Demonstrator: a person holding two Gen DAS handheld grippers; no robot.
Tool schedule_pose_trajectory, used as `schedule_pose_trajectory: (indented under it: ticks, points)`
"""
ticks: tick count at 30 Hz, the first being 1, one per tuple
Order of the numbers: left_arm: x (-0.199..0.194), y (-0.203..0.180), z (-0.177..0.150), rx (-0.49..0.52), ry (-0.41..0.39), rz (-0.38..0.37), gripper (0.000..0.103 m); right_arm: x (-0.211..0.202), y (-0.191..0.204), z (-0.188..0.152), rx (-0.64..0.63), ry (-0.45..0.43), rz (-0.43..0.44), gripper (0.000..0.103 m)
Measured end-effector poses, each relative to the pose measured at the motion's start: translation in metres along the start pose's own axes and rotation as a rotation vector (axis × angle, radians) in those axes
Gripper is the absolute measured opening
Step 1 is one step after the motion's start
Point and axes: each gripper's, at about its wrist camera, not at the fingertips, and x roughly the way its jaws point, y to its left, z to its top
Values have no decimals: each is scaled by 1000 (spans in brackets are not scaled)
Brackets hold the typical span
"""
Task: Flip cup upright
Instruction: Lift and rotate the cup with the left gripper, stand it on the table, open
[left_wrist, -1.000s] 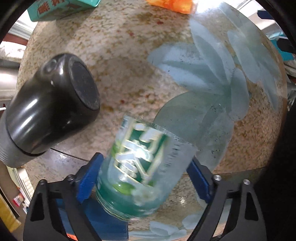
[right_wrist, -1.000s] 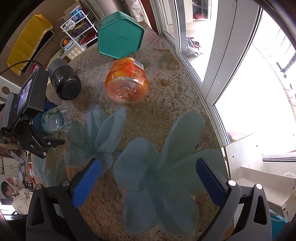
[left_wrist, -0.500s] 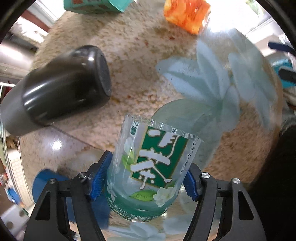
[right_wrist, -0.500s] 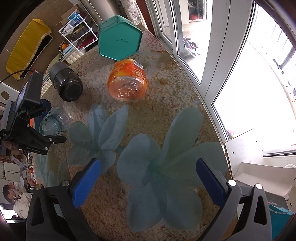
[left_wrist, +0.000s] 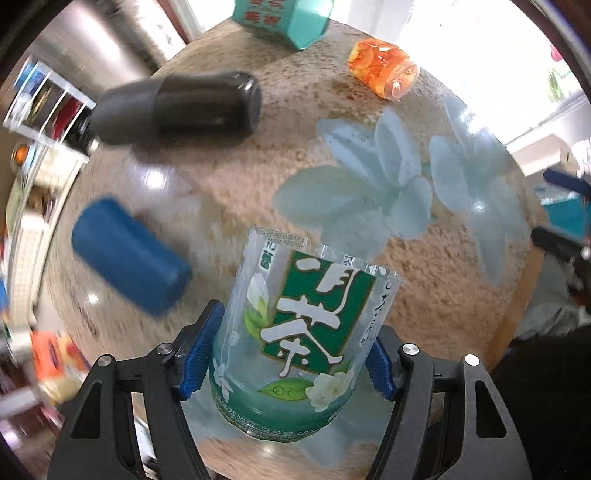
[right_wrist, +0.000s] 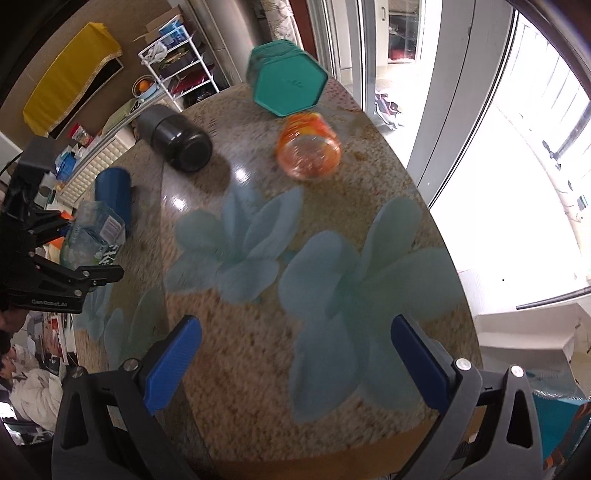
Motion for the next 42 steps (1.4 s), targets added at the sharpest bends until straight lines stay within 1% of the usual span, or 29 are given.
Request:
schedule_pose_trajectory:
  ticks: [1,3,4,6,9,14,16,18,23,27,29,32,37,38,42]
  points:
    - [-6,1,-7,-35,-8,-14,74,-2,4,-4,-8,0,-7,103]
    - [-14,-17,-18,-77,-27,-26,74,-5,12,-11,-18,-2,-13,103]
    - [-16,-17,-27,-108,-35,-27,74,-6,16,-14,-24,-7,-17,103]
    - [-13,-18,-40,-188,-43,-41,74,-10,25,-18,-39,-16,-26,103]
    - [-9,-18,-56,-297,-66,-82,74,-15,36,-23,-55,-26,-36,103]
    - [4,-31,-76,-419,-75,-134,74,-23,56,-37,-110,-30,-58,103]
    - [11,-41,-82,-469,-85,-150,74,-26,62,-45,-135,-28,-60,103]
    - [16,-50,-86,-494,-91,-167,74,-25,65,-47,-153,-23,-63,103]
    - [43,-73,-90,-562,-52,-201,74,-22,61,-49,-184,-7,-63,103]
    - [63,-84,-89,-640,-37,-215,74,-19,53,-49,-207,20,-58,103]
    - [71,-88,-86,-660,-30,-212,74,-17,49,-49,-221,29,-54,103]
    - [79,-98,-78,-664,-21,-165,74,-12,42,-47,-229,50,-46,103]
    - [90,-113,-67,-673,0,-114,75,-5,33,-42,-242,71,-25,103]
    - [90,-116,-65,-674,-7,-99,74,-5,32,-40,-246,73,-18,103]
    - [91,-124,-63,-691,-8,-92,76,-3,26,-35,-258,77,-1,103]
